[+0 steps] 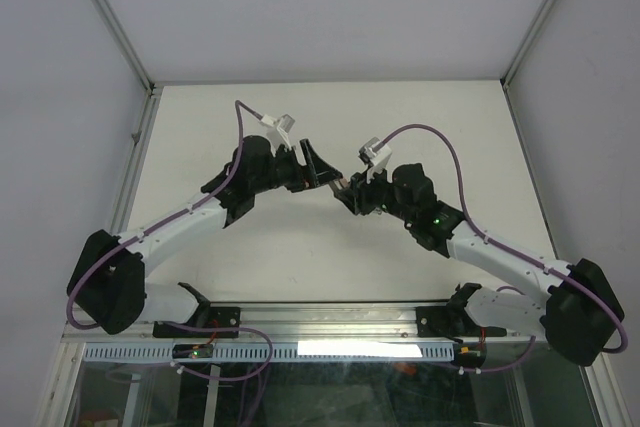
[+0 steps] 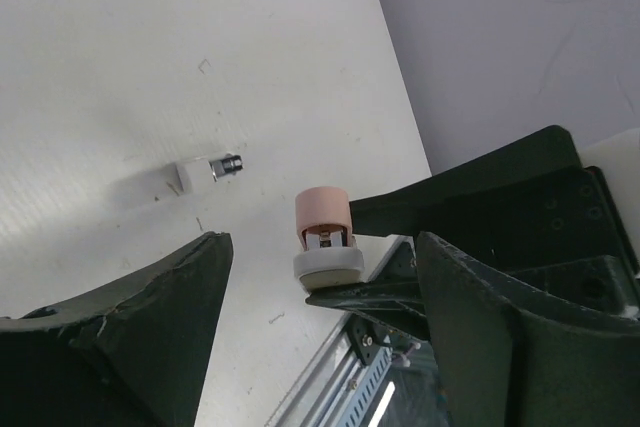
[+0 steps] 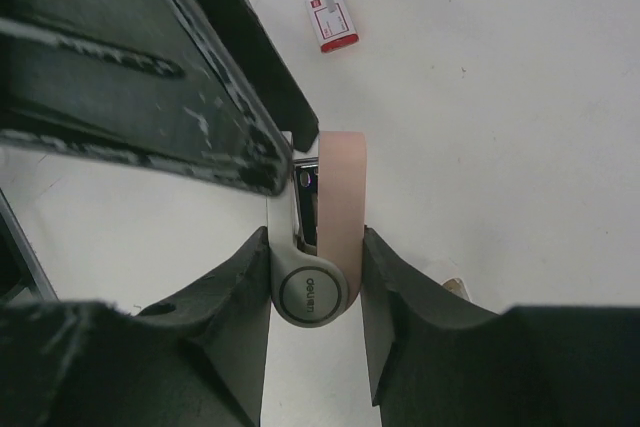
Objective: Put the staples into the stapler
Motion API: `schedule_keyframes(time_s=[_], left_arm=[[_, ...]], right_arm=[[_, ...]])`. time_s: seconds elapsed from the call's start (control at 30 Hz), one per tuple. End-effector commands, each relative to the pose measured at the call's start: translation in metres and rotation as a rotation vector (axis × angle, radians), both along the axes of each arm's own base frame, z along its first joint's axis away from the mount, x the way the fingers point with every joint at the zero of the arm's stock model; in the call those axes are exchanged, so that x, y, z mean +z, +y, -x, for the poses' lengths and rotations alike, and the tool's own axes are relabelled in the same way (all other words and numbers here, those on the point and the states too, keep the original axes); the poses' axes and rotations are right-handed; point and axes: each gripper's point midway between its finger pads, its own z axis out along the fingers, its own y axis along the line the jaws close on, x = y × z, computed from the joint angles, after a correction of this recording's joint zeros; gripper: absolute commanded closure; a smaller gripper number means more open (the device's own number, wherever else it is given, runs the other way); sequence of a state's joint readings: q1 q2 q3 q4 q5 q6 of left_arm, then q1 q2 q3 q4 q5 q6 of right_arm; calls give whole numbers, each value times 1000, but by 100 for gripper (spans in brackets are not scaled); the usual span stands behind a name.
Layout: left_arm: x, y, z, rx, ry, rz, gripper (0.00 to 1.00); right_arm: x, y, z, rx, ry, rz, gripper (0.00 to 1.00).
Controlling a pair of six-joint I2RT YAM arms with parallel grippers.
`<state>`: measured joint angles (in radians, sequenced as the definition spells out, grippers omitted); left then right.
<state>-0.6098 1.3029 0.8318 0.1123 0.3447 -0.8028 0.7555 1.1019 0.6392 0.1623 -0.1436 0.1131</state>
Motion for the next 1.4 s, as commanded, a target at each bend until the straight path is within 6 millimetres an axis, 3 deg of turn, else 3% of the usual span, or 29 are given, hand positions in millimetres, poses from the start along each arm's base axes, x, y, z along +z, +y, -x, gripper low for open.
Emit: schedule_keyframes(time_s=[0.0,0.37,0.6,0.77,0.8,0.83,0.87,0.93,1.07,1.23,1.37], left_arm=[[33,-25,7,-76,-46,92,28],[18,-27,17,-78,-2,84,46],[22,-26,15,-67,-16,88,68],[21,-25,17,-80,-31,75,89],[21,-24,18,-84,-46,68,95],[22,-23,17,-82,-70,59,100],[23,-20,17,-75,-97,48,100],[28,-12,12,-43,-174,14,100],[42,2,12,-34,-337,-59,100],[55,10,26,-136,-485,-161,100],[53,18,32,-183,-599,-285,100]], right_arm=[[38,9,-6,0,-110,-82,100],[34,10,-6,-8,-106,-73,100],[29,9,-7,-18,-99,-57,100],[27,4,-11,-53,-95,-49,100],[28,3,-11,-61,-92,-51,91],[31,2,-11,-65,-90,-56,76],[35,2,-9,-66,-90,-64,58],[46,-2,-5,-70,-96,-92,31],[68,-13,9,-79,-93,-164,20],[94,-28,20,-143,-26,-299,18],[97,-31,21,-218,150,-366,18]])
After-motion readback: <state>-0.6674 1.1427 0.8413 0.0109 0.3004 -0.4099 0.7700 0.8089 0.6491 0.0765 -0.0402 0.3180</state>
